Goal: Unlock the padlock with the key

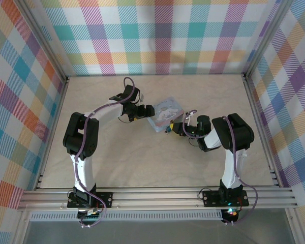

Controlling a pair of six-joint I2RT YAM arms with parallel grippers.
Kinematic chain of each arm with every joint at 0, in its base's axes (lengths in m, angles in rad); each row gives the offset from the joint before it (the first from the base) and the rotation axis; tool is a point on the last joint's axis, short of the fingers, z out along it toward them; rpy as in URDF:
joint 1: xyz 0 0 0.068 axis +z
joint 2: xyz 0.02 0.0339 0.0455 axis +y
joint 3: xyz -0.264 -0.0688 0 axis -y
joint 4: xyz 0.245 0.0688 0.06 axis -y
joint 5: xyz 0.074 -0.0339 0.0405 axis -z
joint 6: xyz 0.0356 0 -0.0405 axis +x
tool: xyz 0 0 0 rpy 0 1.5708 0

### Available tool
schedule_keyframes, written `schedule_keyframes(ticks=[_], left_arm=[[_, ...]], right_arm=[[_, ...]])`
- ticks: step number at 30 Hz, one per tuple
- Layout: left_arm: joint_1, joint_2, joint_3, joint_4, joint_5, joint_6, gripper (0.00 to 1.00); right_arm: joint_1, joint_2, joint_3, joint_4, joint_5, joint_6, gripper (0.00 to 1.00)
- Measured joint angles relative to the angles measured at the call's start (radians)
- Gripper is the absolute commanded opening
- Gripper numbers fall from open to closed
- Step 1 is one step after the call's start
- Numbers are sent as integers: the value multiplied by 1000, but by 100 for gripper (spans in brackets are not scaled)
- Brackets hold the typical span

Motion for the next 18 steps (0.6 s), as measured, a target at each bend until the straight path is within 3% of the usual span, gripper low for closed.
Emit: schedule_keyframes(ticks=[8, 13, 18], left_arm=[[0, 0, 0, 0, 0, -3, 86], [0, 1, 2, -1, 0, -3, 86], [0, 2, 4, -2, 0, -3, 86]], right_arm=[[-5, 53, -19, 168, 1, 22, 30], [-6, 60, -18, 184, -3, 25, 29], [-6, 60, -18, 185, -5, 25, 38]])
